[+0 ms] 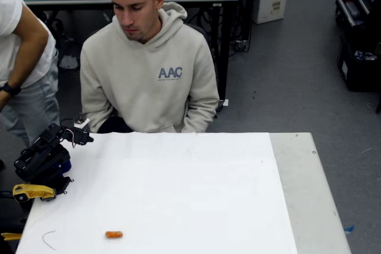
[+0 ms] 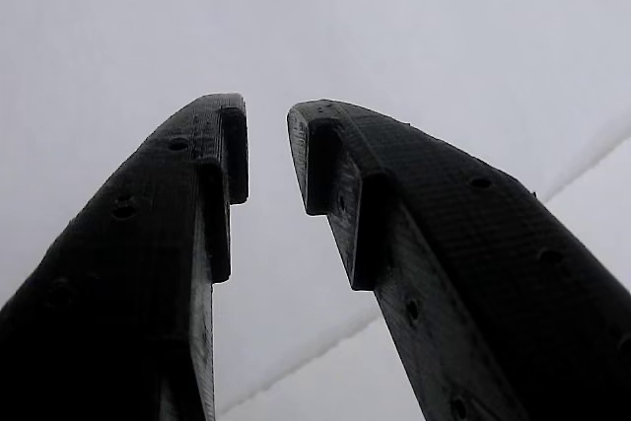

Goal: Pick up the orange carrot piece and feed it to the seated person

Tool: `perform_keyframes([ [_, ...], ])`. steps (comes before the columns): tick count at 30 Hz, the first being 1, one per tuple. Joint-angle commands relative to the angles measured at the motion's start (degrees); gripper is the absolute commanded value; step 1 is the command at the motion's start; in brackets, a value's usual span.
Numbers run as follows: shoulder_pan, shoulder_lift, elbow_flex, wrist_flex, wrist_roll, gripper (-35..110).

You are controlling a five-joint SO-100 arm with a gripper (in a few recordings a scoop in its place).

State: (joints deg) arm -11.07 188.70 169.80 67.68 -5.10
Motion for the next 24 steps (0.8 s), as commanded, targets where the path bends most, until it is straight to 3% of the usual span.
perform_keyframes([
  [1,-0.70,0.62,-2.46,0.18,-0.44,1],
  [17,5.80,0.00,-3.60,0.09,-1.05,-2],
  [24,10.28,-11.69,-9.49,-0.88,-1.23,-2],
])
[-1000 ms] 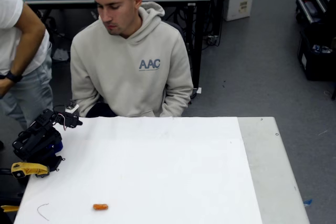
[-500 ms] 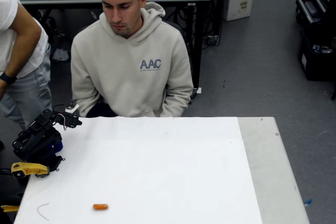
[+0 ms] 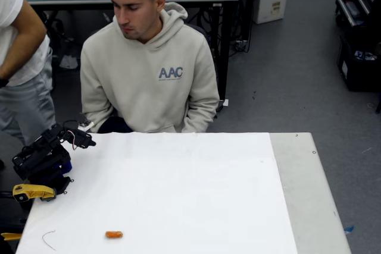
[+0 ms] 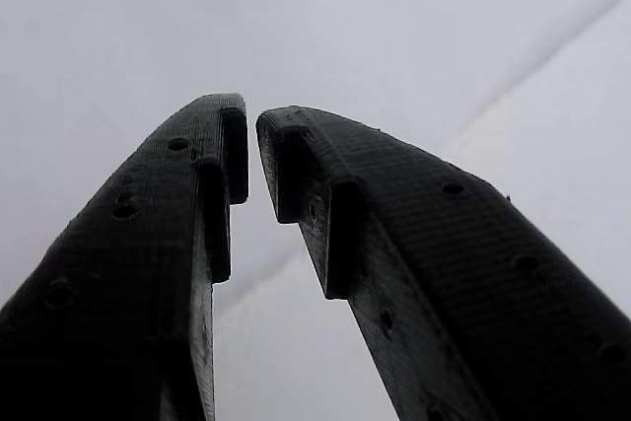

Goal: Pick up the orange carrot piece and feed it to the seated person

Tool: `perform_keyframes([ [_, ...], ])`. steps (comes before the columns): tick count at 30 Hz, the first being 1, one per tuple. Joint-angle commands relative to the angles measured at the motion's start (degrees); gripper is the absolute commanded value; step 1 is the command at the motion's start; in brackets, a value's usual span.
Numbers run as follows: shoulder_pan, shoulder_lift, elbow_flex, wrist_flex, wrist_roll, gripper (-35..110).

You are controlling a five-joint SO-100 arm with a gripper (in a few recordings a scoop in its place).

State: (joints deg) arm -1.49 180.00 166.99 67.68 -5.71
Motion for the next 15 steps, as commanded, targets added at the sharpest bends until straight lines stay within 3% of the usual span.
perform_keyframes([
  [1,1.76,-5.01,-8.61,-2.11,-0.62,-2],
  [15,17.67,-28.65,-18.19,-15.38,-0.70,-2],
])
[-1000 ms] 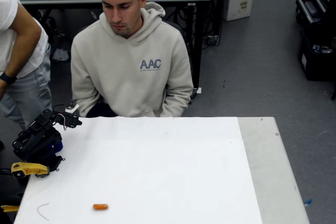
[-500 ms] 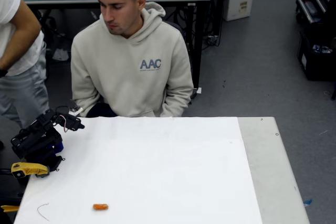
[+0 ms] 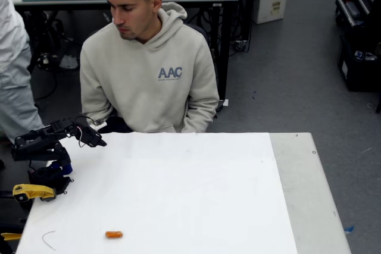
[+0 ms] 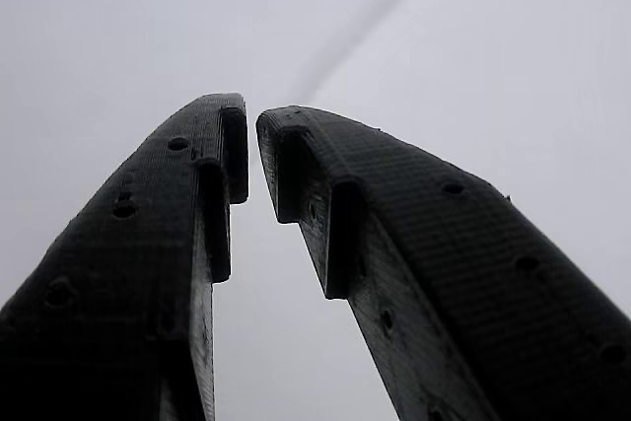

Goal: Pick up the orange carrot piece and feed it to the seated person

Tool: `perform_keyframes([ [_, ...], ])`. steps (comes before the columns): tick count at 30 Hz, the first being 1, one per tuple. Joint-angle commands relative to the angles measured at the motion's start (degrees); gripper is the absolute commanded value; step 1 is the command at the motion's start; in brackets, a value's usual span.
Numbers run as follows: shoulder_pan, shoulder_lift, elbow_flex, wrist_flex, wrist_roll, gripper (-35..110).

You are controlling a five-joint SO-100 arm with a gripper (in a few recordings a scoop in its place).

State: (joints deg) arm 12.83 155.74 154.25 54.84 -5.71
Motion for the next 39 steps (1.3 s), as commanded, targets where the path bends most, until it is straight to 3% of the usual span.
perform_keyframes([
  [1,4.75,-6.42,-6.24,-3.34,-0.70,-2],
  [22,28.92,-48.78,-28.04,-16.61,-0.97,-2],
  [39,47.46,-59.77,-40.52,-15.73,-19.34,-2],
])
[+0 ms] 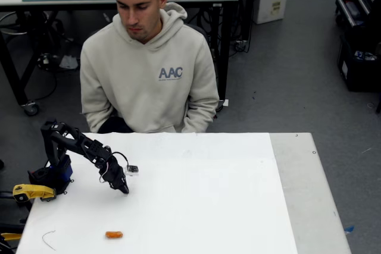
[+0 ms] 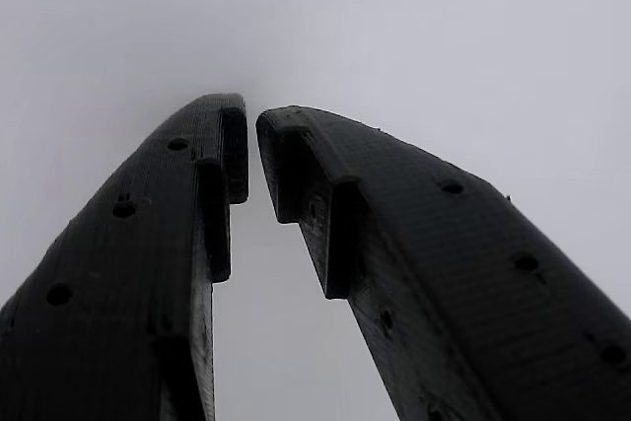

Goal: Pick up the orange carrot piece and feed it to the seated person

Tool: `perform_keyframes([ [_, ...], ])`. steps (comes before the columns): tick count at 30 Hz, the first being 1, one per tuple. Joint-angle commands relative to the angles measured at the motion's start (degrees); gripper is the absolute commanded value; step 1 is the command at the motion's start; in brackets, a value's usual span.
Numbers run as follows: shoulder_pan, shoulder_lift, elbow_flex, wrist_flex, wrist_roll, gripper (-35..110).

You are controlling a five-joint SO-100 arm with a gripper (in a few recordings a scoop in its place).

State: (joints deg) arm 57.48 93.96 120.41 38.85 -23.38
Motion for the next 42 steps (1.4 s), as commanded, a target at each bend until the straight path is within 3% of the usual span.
perform_keyframes([
  [1,3.69,2.02,-7.91,0.26,-1.93,-2],
  [29,29.44,1.32,-12.30,-0.44,-21.01,-2],
  [42,24.08,1.05,-12.30,-0.62,-23.55,-2],
])
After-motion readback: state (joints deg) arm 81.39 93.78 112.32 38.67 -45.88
